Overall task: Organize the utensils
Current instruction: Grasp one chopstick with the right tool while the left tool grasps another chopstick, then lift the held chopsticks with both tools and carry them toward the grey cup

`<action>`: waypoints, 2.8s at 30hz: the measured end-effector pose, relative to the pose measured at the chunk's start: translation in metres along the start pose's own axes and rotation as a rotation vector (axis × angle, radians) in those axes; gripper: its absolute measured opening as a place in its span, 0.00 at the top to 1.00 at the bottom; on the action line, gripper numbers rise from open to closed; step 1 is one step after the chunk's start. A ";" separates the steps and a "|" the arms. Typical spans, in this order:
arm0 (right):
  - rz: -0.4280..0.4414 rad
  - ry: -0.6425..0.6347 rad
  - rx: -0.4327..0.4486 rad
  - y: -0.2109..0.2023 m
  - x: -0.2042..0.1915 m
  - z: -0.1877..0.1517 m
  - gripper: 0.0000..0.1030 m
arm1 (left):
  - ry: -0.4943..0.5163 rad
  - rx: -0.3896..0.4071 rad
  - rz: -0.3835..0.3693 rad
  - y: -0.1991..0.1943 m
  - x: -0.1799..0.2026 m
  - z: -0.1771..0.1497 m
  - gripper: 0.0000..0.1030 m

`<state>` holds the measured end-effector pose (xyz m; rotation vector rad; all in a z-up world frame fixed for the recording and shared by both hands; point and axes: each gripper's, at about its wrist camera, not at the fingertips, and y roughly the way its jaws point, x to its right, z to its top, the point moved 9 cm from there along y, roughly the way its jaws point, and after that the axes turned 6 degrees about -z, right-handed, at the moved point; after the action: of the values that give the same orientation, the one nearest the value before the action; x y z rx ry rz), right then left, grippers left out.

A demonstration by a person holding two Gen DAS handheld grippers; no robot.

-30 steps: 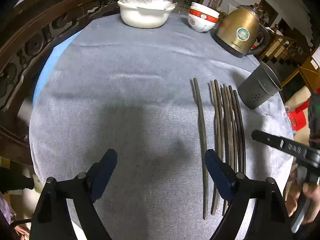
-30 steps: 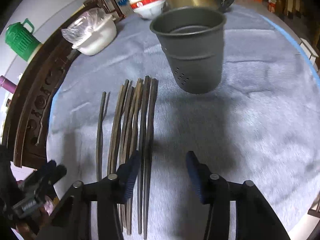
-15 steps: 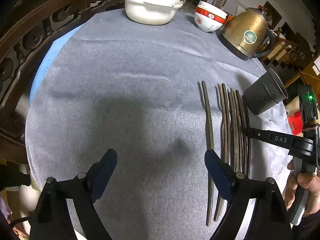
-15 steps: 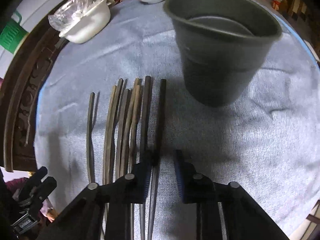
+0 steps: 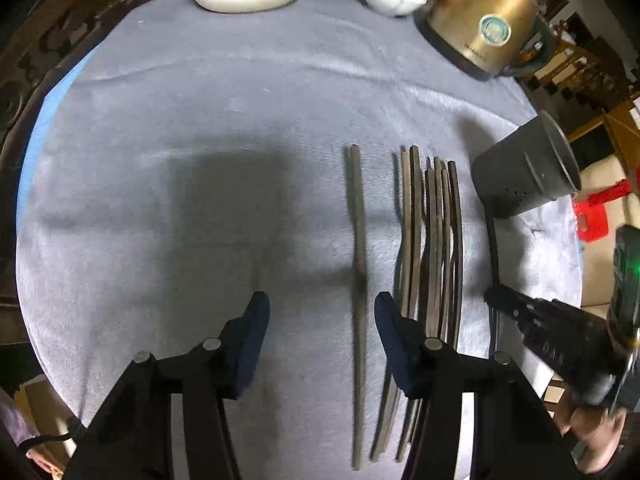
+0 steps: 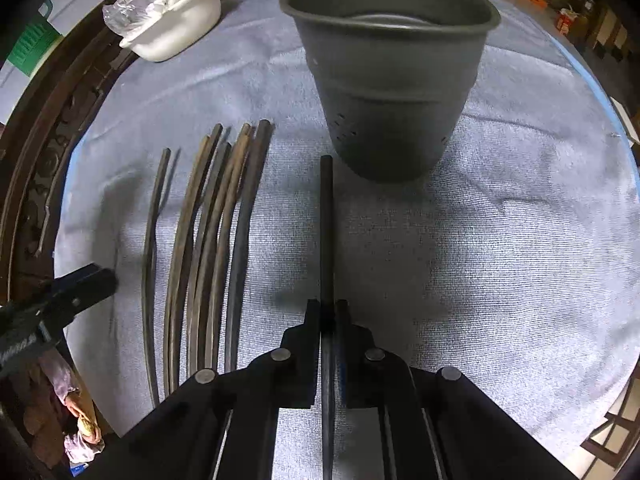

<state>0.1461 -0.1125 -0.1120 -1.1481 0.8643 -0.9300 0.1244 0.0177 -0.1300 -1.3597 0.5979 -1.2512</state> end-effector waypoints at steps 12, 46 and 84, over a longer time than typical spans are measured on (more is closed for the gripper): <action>0.070 -0.004 0.016 0.000 0.006 -0.001 0.91 | -0.008 -0.155 0.053 0.031 0.017 0.009 0.90; -0.038 -0.189 -0.147 0.010 -0.056 0.023 0.93 | 0.084 -0.224 -0.063 -0.010 -0.016 -0.011 0.95; -0.235 0.206 0.875 -0.153 0.048 0.012 0.93 | 0.165 0.777 0.063 -0.151 -0.005 0.006 0.95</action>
<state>0.1516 -0.1753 0.0354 -0.3958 0.3884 -1.4440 0.0817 0.0597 0.0093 -0.5903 0.2113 -1.3528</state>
